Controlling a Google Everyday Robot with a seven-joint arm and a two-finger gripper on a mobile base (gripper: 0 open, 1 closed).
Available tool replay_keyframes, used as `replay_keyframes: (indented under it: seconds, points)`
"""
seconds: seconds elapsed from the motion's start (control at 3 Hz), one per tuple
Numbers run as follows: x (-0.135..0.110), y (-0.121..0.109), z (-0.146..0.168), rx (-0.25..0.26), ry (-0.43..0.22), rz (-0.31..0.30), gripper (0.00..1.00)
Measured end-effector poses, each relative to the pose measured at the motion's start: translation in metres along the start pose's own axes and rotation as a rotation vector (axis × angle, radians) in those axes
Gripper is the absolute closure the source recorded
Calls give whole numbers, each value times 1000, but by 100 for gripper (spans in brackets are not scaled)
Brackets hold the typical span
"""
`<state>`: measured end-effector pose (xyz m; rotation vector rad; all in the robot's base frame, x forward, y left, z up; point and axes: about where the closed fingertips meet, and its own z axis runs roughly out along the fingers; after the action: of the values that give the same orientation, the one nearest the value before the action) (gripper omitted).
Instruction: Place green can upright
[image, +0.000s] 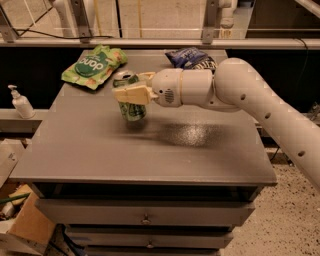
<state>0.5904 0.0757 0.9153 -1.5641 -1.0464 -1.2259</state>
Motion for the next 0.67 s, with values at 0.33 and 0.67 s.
replay_keyframes:
  seconds: [0.33, 0.67]
  points:
    - [-10, 3, 1, 36, 21, -7, 100]
    - [-14, 8, -3, 64, 46, -12, 100]
